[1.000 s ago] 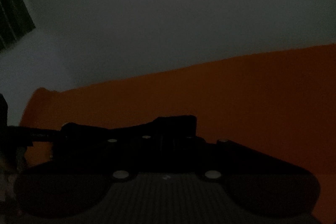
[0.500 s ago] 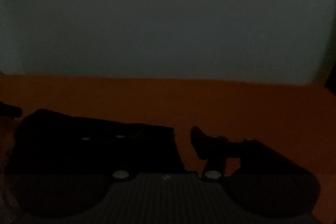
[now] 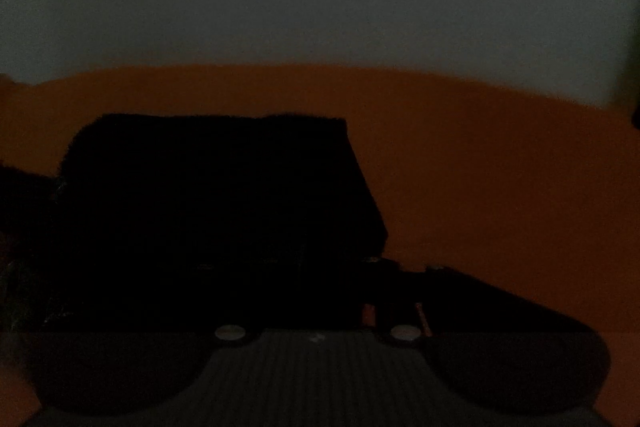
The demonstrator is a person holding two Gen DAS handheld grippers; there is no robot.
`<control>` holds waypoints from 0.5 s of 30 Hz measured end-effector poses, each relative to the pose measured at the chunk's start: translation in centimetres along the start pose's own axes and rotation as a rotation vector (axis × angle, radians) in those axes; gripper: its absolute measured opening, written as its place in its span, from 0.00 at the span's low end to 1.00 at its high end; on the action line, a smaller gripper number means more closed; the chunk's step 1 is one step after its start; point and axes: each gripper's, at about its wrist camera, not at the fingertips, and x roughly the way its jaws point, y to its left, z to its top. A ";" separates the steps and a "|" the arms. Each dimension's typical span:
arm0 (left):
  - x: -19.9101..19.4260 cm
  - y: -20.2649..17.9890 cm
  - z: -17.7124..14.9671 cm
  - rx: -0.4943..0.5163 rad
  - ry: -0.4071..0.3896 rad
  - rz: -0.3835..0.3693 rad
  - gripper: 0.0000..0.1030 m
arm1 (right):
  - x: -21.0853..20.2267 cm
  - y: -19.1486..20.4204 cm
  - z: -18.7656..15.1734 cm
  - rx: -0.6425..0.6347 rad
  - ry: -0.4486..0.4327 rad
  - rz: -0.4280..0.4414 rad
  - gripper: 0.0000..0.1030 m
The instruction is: Fold clothes
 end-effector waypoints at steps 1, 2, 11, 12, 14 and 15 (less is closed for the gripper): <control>-1.2 -0.3 -0.7 -0.002 -0.015 -0.036 0.71 | -1.4 0.6 -0.9 0.014 -0.008 0.029 0.21; -1.6 -1.0 -1.9 0.001 -0.010 -0.055 0.73 | -2.7 1.3 -1.8 0.029 -0.016 0.057 0.20; -2.1 -1.3 -13.3 0.061 0.120 -0.003 0.74 | -3.8 1.7 -9.4 0.110 0.130 0.014 0.20; -3.0 -1.1 -14.0 0.059 0.116 -0.009 0.73 | -4.9 1.8 -9.3 0.103 0.107 0.016 0.22; -4.0 -1.0 -14.2 0.019 0.101 -0.033 0.73 | -7.8 1.6 -9.2 0.055 0.006 0.032 0.22; -4.2 -1.1 -13.7 -0.009 0.099 -0.040 0.73 | -8.4 2.3 -8.3 0.040 -0.033 0.049 0.23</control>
